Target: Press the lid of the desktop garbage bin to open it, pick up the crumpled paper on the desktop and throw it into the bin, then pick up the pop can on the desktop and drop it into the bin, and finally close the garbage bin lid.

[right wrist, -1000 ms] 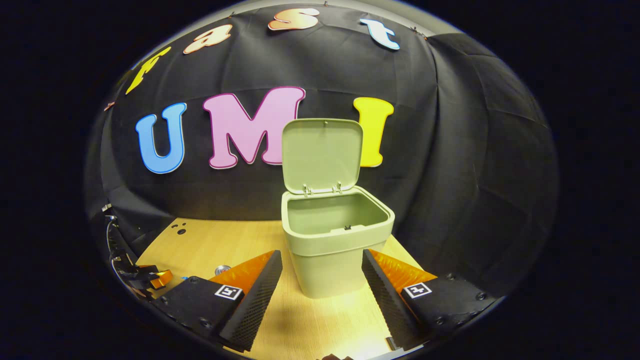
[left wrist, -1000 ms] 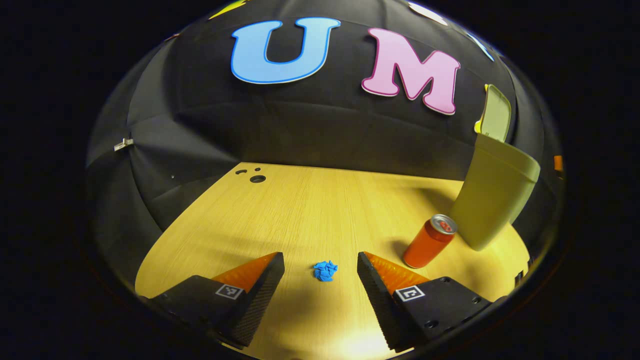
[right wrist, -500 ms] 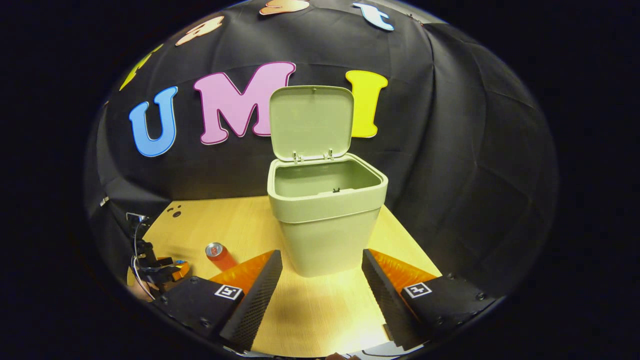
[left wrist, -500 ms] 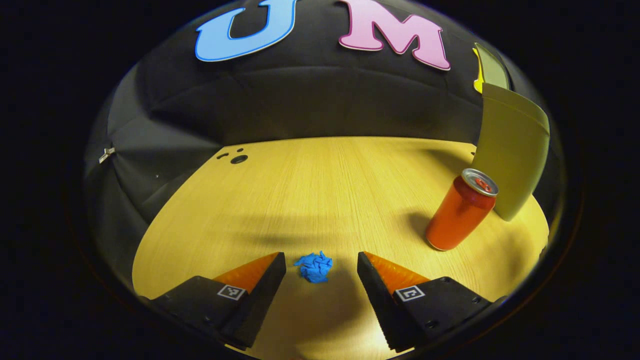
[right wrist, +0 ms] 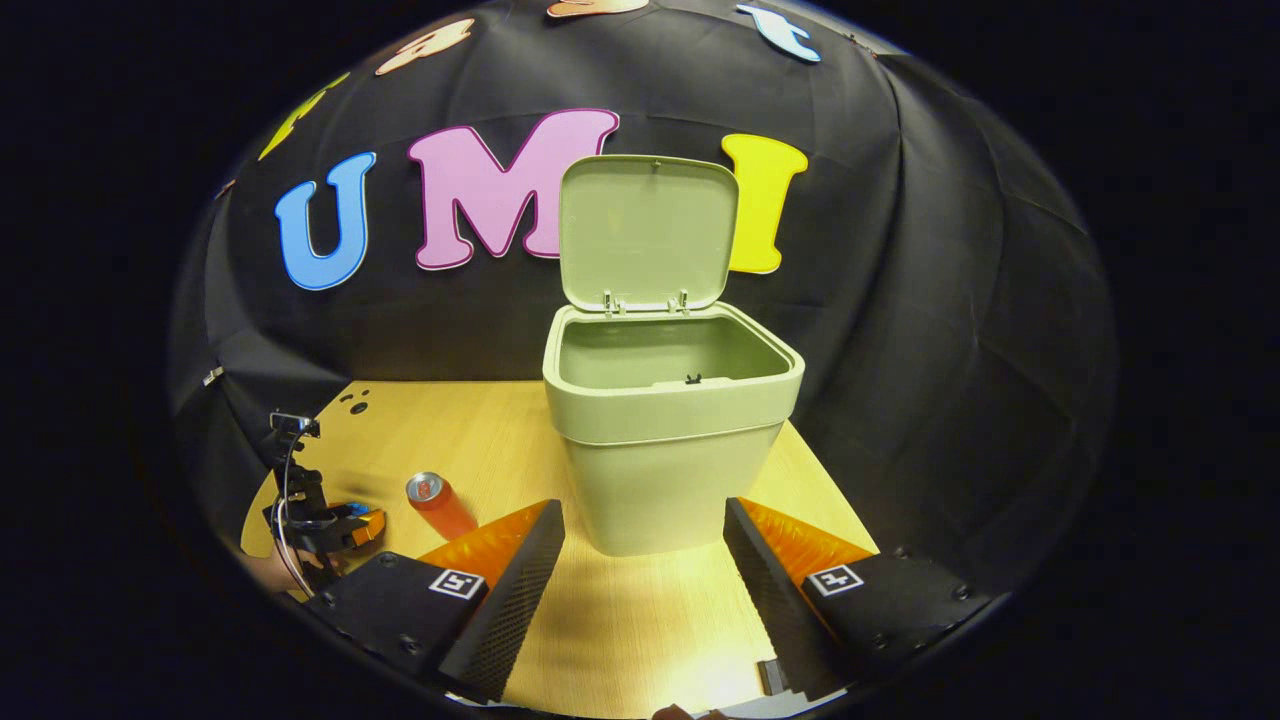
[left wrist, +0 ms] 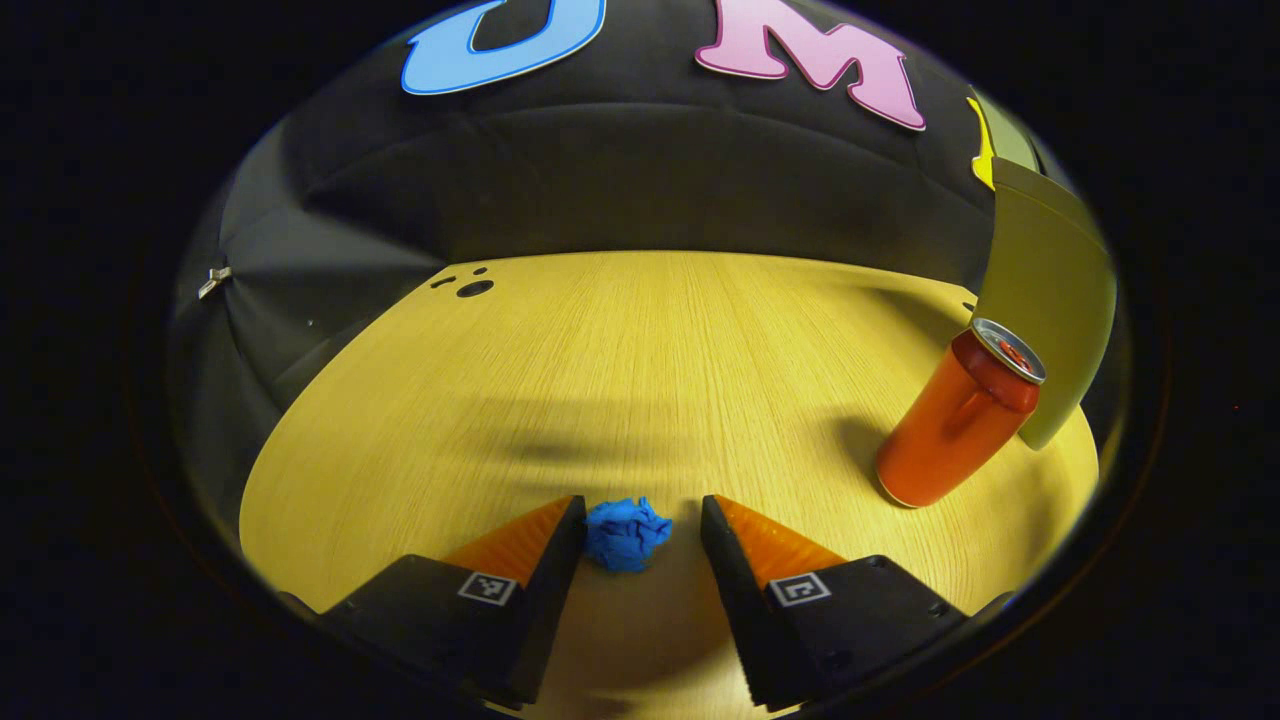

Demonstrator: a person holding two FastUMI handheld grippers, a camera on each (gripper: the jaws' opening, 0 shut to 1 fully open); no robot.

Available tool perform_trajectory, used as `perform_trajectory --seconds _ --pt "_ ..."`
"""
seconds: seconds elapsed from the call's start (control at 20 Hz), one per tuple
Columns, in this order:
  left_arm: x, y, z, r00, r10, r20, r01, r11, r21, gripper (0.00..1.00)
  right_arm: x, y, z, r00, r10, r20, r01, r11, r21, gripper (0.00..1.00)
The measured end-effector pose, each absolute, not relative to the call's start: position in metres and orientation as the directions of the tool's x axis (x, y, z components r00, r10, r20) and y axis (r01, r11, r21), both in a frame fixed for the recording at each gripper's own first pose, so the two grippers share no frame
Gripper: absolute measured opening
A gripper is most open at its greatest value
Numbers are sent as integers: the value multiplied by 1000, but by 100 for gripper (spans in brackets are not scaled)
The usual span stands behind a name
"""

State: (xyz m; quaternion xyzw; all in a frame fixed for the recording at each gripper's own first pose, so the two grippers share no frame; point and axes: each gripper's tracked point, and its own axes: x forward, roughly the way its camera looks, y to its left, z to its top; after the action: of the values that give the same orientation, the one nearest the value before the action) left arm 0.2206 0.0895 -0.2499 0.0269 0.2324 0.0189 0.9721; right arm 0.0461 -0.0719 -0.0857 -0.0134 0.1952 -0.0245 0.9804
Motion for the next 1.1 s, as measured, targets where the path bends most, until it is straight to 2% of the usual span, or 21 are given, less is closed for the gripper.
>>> perform_trajectory --seconds 0.15,0.3,0.7,1.1 --pt "218 88 -250 889 63 -453 -38 997 64 62 53 -73 -87 926 -41 -376 27 999 -44 100" --pt "216 86 -250 887 63 -458 -42 998 56 41 58 -73 -88 928 -25 -373 8 999 -46 100" --pt "205 79 -220 894 67 -442 -64 998 21 35 65 -75 -100 928 3 -373 -15 999 -30 100" --pt "200 44 -91 957 11 -289 -12 1000 -2 35 60 -76 -111 929 33 -367 -31 999 13 100"
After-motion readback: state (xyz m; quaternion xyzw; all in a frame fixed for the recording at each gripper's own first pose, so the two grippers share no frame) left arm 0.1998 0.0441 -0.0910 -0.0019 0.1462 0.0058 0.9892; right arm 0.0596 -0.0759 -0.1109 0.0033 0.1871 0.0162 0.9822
